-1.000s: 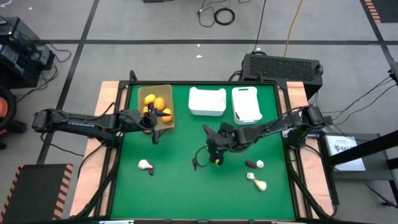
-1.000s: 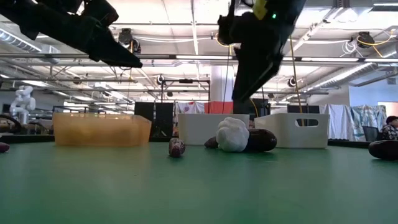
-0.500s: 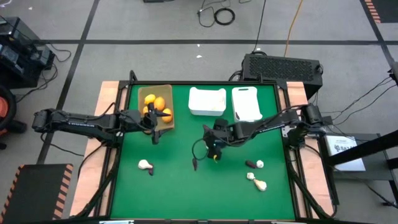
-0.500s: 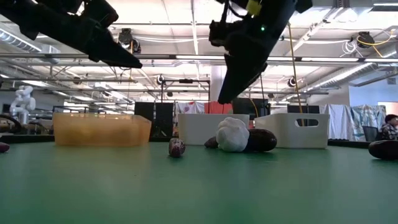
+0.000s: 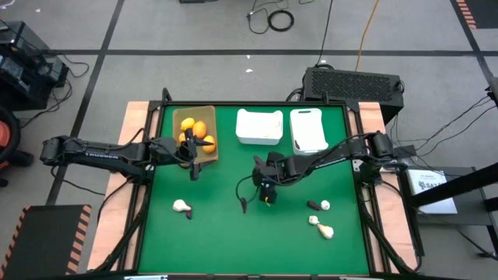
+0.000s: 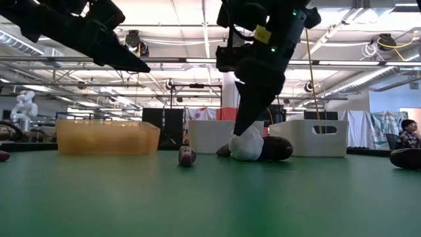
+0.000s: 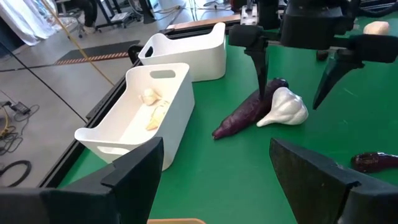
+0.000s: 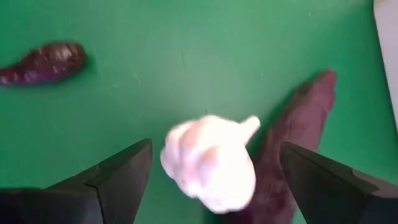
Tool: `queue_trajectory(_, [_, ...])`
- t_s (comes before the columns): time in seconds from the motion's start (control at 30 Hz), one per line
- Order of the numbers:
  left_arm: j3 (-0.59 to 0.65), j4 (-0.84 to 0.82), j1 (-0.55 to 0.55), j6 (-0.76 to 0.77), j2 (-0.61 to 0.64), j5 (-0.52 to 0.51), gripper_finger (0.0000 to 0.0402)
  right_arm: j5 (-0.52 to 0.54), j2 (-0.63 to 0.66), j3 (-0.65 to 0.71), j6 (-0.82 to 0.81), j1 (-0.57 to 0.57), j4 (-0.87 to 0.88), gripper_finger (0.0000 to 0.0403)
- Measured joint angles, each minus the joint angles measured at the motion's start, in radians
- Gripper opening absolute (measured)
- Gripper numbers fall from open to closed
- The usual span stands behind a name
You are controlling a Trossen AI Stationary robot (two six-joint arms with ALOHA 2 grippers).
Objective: Sort produce into baskets
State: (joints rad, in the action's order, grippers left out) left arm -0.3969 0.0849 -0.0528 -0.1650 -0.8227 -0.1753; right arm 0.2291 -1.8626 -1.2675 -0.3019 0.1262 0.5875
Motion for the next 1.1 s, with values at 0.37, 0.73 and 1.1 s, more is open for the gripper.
queue_trajectory(0.37, [0.0, -0.023, 0.0, 0.001, 0.0, 0.0, 0.0301, -0.135, 0.004, -0.132, -0.334, 0.083, 0.498, 0.0326])
queue_trajectory(0.73, [0.0, -0.024, 0.0, 0.021, 0.0, 0.0, 0.0301, -0.236, 0.006, -0.1, -0.593, 0.317, 0.703, 0.0315])
queue_trajectory(1.1, [0.0, -0.024, 0.0, 0.036, 0.0, 0.0, 0.0301, -0.315, 0.109, 0.108, -0.681, 0.394, 0.675, 0.0315])
